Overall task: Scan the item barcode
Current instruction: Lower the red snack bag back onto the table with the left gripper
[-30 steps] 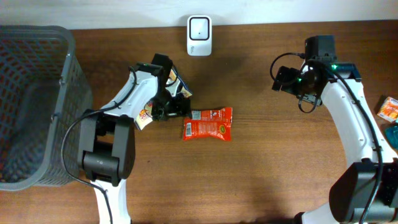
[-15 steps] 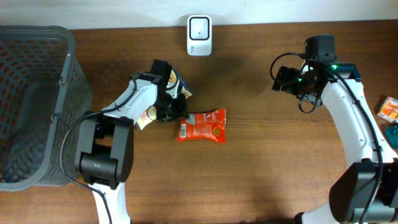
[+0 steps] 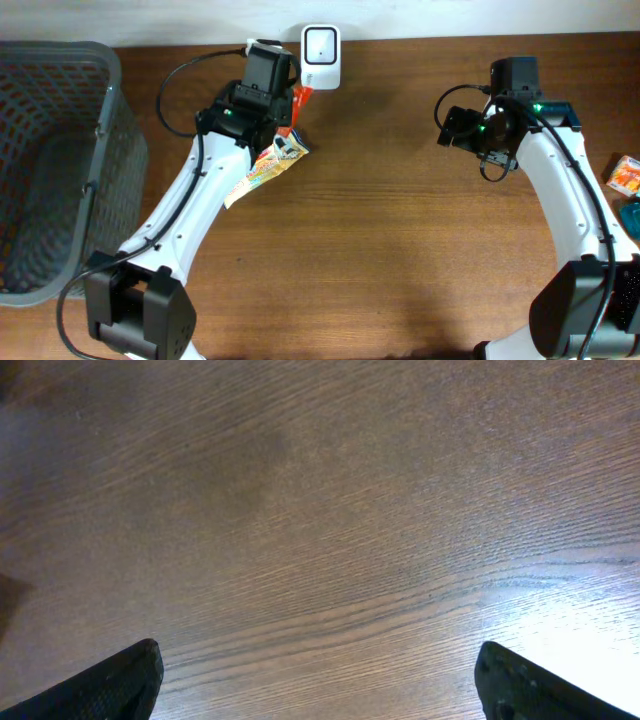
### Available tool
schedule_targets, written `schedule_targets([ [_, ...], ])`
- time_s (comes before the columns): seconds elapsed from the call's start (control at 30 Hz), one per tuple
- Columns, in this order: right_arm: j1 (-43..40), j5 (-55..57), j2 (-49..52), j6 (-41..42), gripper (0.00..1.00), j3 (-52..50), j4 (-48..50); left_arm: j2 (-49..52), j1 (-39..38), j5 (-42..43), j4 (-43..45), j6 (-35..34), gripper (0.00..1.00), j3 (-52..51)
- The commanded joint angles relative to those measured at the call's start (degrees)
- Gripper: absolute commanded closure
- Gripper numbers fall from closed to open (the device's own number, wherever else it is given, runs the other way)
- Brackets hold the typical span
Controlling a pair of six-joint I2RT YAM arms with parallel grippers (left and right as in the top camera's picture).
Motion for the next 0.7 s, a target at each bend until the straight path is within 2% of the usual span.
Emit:
schedule_targets([
  [0.0, -0.4, -0.1, -0.7, 0.5, 0.02, -0.1, 0.0, 0.9, -2.3, -9.3, 0.2, 4.4, 1.00, 0.3],
  [0.07, -0.4, -0.1, -0.7, 0.5, 0.02, -0.1, 0.0, 5.5, -4.9, -23.6, 2.1, 4.4, 1.00, 0.3],
  [0.1, -0.4, -0.1, -0.7, 0.5, 0.02, -0.1, 0.0, 8.9, -6.3, -27.4, 2.8, 4.4, 1.00, 0.3],
  [0.23, -0.4, -0.1, -0.7, 0.5, 0.02, -0.1, 0.0, 15.1, -14.7, -27.8, 1.5, 4.4, 1.00, 0.3],
  [0.27, -0.4, -0.1, -0.7, 0.5, 0.02, -0.1, 0.0, 15.0, -17.0, -26.6, 1.2, 4.4, 0.96, 0.3],
  [0.33, -0.4, -0.1, -0.7, 0.5, 0.02, -0.1, 0.0, 14.9, -21.9, -17.8, -1.5, 4.4, 0.85, 0.4],
  [0.37, -0.4, -0.1, -0.7, 0.5, 0.02, -0.1, 0.0, 14.5, -23.1, -11.7, -3.5, 4.3, 0.83, 1.0],
  [0.4, -0.4, -0.1, -0.7, 0.5, 0.02, -0.1, 0.0, 13.6, -23.2, -6.2, -5.8, 3.8, 0.73, 2.1],
  [0.43, -0.4, -0.1, -0.7, 0.5, 0.02, -0.1, 0.0, 11.4, -22.0, -1.8, -9.9, 0.7, 0.48, 4.9],
  [0.47, -0.4, -0.1, -0.7, 0.5, 0.02, -0.1, 0.0, 10.2, -20.9, -0.7, -11.1, 0.5, 0.45, 6.1],
  [0.53, -0.4, -0.1, -0.7, 0.5, 0.02, -0.1, 0.0, 6.4, -18.9, 5.4, -14.6, 0.5, 0.32, 9.0],
  [0.6, -0.4, -0.1, -0.7, 0.5, 0.02, -0.1, 0.0, 2.2, -17.2, 15.1, -14.9, 0.5, 0.30, 9.1],
  [0.63, -0.4, -0.1, -0.7, 0.5, 0.02, -0.1, 0.0, -0.5, -15.4, 20.7, -14.9, 0.5, 0.22, 9.1],
  [0.67, -0.4, -0.1, -0.7, 0.5, 0.02, -0.1, 0.0, -3.7, -13.1, 26.9, -14.9, 0.5, 0.20, 9.1],
])
